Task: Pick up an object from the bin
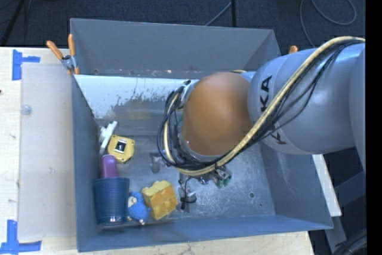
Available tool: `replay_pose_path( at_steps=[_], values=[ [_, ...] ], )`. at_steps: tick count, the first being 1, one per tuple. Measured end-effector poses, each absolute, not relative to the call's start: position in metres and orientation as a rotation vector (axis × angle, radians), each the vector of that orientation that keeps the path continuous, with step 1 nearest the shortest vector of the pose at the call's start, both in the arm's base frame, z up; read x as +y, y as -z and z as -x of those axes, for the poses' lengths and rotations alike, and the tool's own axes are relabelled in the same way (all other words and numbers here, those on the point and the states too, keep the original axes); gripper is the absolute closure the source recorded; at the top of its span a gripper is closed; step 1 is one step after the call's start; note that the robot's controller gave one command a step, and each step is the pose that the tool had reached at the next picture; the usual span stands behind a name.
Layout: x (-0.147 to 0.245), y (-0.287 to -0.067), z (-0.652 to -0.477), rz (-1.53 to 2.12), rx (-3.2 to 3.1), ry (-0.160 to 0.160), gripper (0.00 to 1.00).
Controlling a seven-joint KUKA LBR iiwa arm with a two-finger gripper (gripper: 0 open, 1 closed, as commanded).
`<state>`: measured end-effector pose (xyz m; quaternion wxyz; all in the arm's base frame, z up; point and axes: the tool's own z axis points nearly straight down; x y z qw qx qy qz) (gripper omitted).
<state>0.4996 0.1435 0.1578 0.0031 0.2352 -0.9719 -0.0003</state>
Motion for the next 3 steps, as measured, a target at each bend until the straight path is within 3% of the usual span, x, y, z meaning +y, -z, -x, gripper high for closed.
replay_pose_path(
  at_steps=[1, 2, 3],
  values=[
    [0.142, -0.130, -0.495, -0.907, -3.009, 0.000, 0.00],
    [0.140, -0.091, -0.506, -0.952, -2.990, 0.003, 0.00],
    [0.141, -0.070, -0.509, -0.960, -2.989, 0.001, 1.00]
  ],
)
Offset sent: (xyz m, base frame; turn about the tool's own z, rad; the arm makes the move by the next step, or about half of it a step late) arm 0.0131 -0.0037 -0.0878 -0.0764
